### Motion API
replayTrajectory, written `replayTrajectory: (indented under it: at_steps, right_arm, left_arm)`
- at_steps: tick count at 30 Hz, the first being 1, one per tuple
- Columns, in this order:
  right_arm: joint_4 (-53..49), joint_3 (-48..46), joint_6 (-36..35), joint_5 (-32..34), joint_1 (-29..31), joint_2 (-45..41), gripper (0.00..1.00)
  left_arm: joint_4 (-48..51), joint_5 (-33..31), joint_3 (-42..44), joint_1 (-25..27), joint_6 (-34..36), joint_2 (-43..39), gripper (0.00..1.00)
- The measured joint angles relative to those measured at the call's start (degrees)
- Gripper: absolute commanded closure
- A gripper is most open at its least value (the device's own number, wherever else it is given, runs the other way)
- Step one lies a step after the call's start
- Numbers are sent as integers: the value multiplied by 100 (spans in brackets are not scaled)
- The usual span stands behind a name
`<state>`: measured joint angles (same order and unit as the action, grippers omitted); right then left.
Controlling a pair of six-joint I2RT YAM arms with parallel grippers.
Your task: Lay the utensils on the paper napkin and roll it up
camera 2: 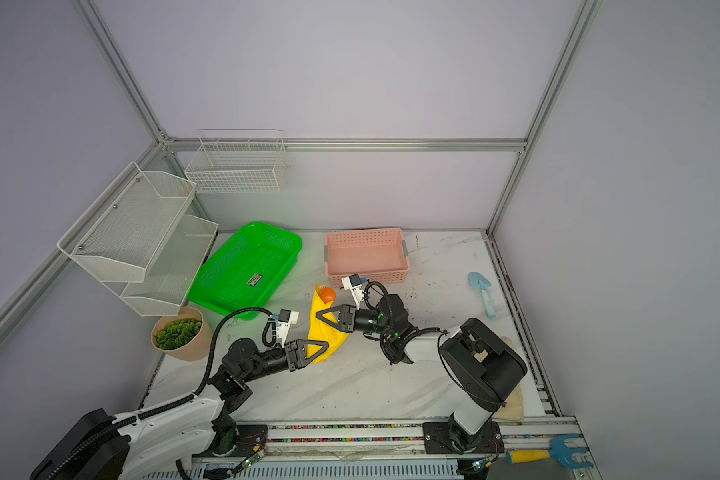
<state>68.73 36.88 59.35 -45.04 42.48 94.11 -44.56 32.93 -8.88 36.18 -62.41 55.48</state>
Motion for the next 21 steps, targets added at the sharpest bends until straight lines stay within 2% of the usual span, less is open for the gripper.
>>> replayTrajectory:
  at_steps: [1, 3, 6, 12, 17, 19, 21]
  right_arm:
    - [0, 9, 4, -4, 0, 0, 83]
    - [0, 33, 20, -15, 0, 2, 66]
    - [50, 122, 57, -61, 0, 20, 48]
    - [120, 260, 83, -195, 0, 63, 38]
    - [103, 306, 57, -234, 0, 81, 36]
    - [109, 319, 52, -232, 2, 109, 44]
    - [133, 339, 94, -232, 2, 177, 61]
  left_arm:
    - [-4, 2, 0, 0, 0, -2, 86]
    - [0, 0, 0, 0, 2, -20, 87]
    - [20, -11, 0, 0, 0, -35, 87]
    - [31, -37, -2, 0, 0, -37, 88]
    - [0, -37, 0, 4, 0, -2, 89]
    - [-55, -50, 0, 39, 0, 44, 89]
    - [-133, -68, 0, 92, 0, 105, 89]
